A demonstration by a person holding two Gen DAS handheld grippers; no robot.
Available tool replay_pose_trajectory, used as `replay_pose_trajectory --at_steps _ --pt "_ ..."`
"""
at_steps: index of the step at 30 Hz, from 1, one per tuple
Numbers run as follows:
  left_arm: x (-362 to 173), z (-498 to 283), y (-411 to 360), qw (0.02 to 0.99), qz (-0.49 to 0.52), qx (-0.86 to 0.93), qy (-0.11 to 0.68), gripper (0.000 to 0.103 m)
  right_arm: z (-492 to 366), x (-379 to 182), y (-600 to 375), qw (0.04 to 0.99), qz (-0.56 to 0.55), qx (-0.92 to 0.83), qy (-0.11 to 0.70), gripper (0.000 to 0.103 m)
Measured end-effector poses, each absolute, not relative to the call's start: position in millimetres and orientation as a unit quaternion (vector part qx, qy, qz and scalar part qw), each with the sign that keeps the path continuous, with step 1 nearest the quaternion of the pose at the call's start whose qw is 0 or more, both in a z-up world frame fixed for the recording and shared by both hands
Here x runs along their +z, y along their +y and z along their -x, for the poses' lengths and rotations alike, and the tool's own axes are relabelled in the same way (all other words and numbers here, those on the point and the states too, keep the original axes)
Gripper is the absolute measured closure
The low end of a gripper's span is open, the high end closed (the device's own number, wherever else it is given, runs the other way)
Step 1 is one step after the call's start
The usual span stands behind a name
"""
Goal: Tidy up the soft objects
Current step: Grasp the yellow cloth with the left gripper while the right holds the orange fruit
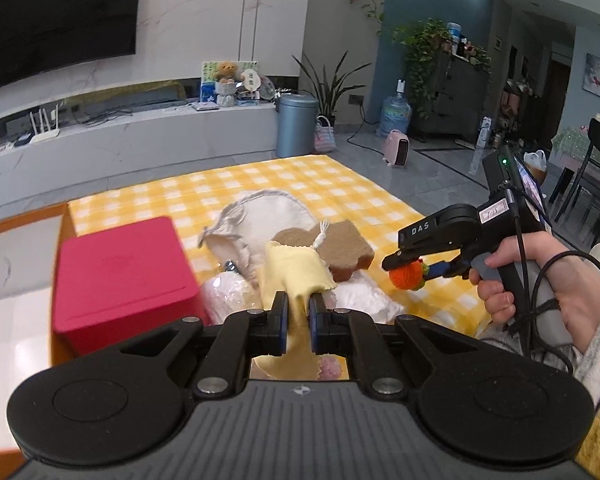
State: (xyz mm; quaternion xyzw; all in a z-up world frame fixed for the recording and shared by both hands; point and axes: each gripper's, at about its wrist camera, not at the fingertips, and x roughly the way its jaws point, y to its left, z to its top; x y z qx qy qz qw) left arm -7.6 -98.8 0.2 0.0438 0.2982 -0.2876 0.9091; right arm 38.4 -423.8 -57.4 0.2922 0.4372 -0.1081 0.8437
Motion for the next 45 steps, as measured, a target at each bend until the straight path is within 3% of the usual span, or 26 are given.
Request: replay_pose_trajectory --at_steps 17,22,27,29,31,33,45 --pt "-44.3 10.8 -98.7 0.881 -0.081 -0.31 0.348 0.091 -41.0 -58.1 -422.2 0.842 -0.287 -0.111 0.443 0.055" --pt "-50.6 14.5 -103.3 0.88 -0.098 -0.31 0.347 0.08 -41.6 -58.5 -421.2 0.843 -0.285 -0.109 0.444 0.055" --pt "-51.2 10.0 -109.5 0.886 -0.096 -0.301 0.339 0.057 -41.5 -58.7 -421.6 0.841 -0.286 -0.108 0.445 0.055" --pt "-49.5 3.7 -110.8 0.886 -0.07 -0.307 0.341 0.057 -41.7 -58.8 -421.6 0.842 -0.286 -0.108 0.446 0.055" --pt "-46.0 -6.3 -116.1 0.876 -0.038 -0.324 0.356 0.067 -41.9 -58.8 -421.5 0.842 -0.285 -0.108 0.445 0.054" --pt "-43.2 -14.9 -127.1 0.866 -0.031 -0.341 0.364 0.101 -41.9 -59.1 -421.5 0.842 -0.286 -0.107 0.446 0.055" --pt "-44.5 -50.1 -168.3 0.872 -0.012 -0.314 0.374 0.101 -38.1 -60.3 -427.0 0.841 -0.304 -0.093 0.439 0.055"
